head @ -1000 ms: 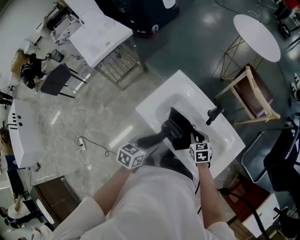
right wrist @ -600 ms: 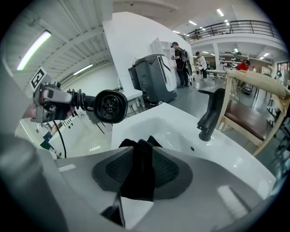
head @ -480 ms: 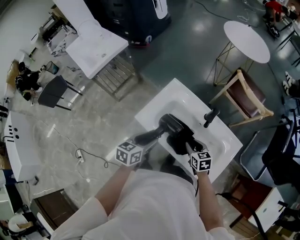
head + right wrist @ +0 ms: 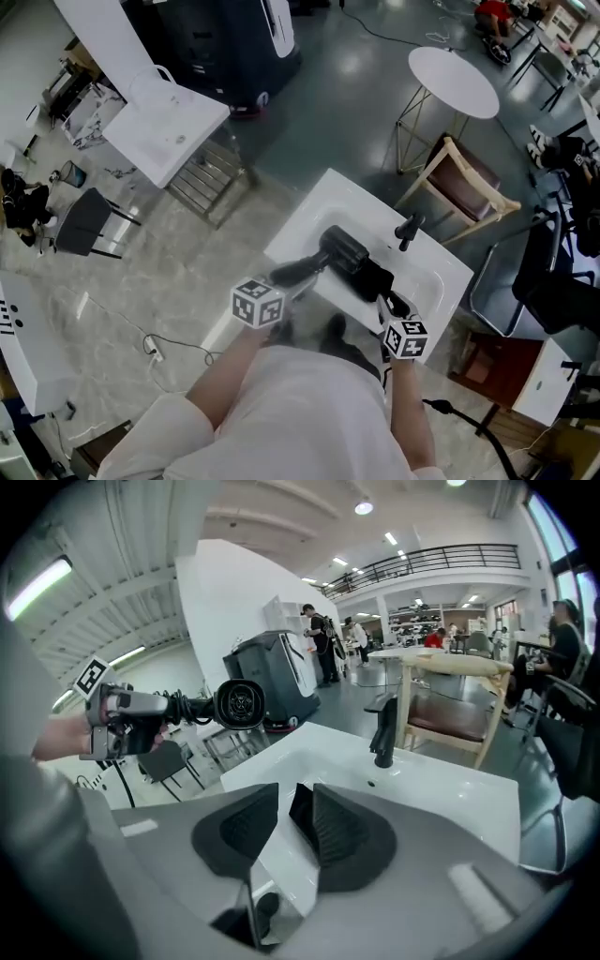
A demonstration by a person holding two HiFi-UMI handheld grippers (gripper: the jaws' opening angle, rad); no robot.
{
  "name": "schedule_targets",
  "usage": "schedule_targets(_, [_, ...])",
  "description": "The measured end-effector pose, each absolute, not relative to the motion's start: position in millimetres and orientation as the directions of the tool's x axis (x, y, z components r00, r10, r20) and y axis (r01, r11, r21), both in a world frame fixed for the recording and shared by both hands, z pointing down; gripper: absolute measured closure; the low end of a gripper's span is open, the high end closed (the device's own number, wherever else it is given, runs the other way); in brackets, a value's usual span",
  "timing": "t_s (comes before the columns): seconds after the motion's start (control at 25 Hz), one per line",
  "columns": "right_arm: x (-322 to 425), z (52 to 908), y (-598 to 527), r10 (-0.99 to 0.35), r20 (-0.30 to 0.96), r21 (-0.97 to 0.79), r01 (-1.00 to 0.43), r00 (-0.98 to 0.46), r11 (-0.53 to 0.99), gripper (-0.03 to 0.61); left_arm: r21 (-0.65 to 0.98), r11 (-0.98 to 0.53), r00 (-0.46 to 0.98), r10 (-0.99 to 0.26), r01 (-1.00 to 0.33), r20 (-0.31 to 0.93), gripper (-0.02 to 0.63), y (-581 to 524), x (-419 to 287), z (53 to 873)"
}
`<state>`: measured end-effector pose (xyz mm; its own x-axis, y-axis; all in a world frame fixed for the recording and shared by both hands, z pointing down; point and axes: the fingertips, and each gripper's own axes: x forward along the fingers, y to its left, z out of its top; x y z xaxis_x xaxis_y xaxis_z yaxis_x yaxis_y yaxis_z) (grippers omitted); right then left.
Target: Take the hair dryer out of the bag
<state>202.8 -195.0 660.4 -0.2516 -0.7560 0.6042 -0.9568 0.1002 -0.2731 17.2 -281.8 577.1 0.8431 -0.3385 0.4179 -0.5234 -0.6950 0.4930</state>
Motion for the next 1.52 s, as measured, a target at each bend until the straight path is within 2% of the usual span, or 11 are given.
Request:
schedule_targets(0.6, [184.3, 593.1, -147.7, -0.882, 0.472, -0.324, -0.930, -0.002, -0.171, 0.489, 0.531, -0.775, 0.928, -0.197, -0.344, 0.315, 0.405, -308.4, 2.5, 552.3])
schedule_targets(0.84, [192.2, 559.6, -122.6, -0.915, 0.400, -0.309, -0.932, 0.054, -0.190, 0.517, 0.561, -0.777, 0.950, -0.154, -0.286, 0.271, 0.406, -293.2, 2.8, 533.9])
schedule_targets(1.08, [199.6, 521.7, -97.5, -0.949, 0.313, -0.294, -0.947, 0.030, -0.127, 0.574, 0.577, -0.768, 0.959, -0.178, -0.276, 0.222, 0.405, -272.3, 3.1, 507.9])
schedule_targets(1.52, [226.5, 483.6, -55.3, -0.966, 0.258, -0.287, -0.953, 0.025, -0.101, 0.574, 0.634, -0.721, 0.957, -0.264, -0.280, 0.122, 0.405, -243.9, -0.8, 466.4])
